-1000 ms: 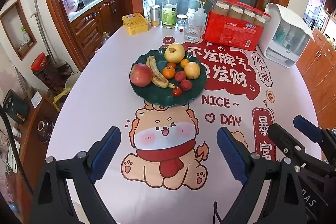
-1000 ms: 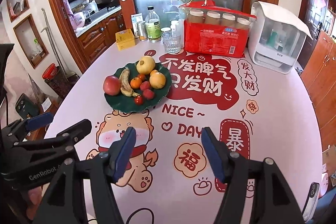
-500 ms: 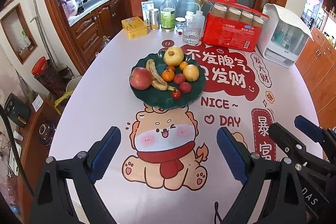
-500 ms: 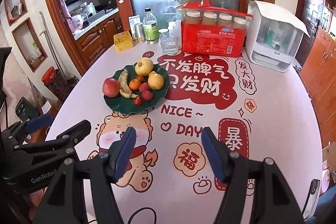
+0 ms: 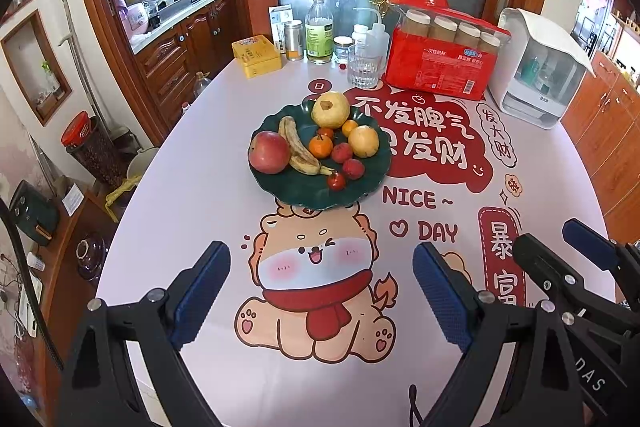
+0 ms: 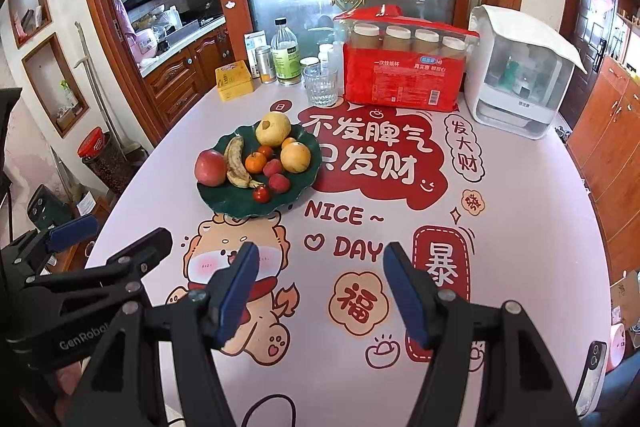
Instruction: Organize fruits
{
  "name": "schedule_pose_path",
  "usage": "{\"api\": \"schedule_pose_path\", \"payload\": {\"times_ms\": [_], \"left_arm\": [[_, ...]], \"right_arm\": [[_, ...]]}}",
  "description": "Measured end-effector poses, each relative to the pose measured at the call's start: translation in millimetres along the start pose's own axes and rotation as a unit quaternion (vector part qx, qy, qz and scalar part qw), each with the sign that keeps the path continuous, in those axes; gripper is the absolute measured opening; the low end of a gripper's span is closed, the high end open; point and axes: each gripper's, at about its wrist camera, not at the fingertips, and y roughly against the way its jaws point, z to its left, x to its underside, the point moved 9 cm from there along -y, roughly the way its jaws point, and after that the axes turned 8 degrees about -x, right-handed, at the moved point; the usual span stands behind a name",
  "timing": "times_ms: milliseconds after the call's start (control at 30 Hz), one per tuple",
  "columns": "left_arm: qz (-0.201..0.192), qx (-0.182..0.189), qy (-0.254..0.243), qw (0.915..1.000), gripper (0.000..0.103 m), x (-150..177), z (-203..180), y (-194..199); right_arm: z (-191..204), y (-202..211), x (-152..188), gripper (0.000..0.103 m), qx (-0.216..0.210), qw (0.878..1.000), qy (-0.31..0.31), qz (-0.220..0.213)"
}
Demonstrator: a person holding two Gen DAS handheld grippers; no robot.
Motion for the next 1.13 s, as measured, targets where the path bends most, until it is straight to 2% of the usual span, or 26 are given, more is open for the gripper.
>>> {"api": "schedule_pose_path", "payload": {"times_ms": [1133], "left_arm": [[0.002, 0.0, -0.001, 1.0, 0.092, 0.5, -6.0, 3.0]], "right_arm": [[-2.9, 1.7, -1.1, 0.065, 0.002, 1.0, -0.007, 0.002]]}}
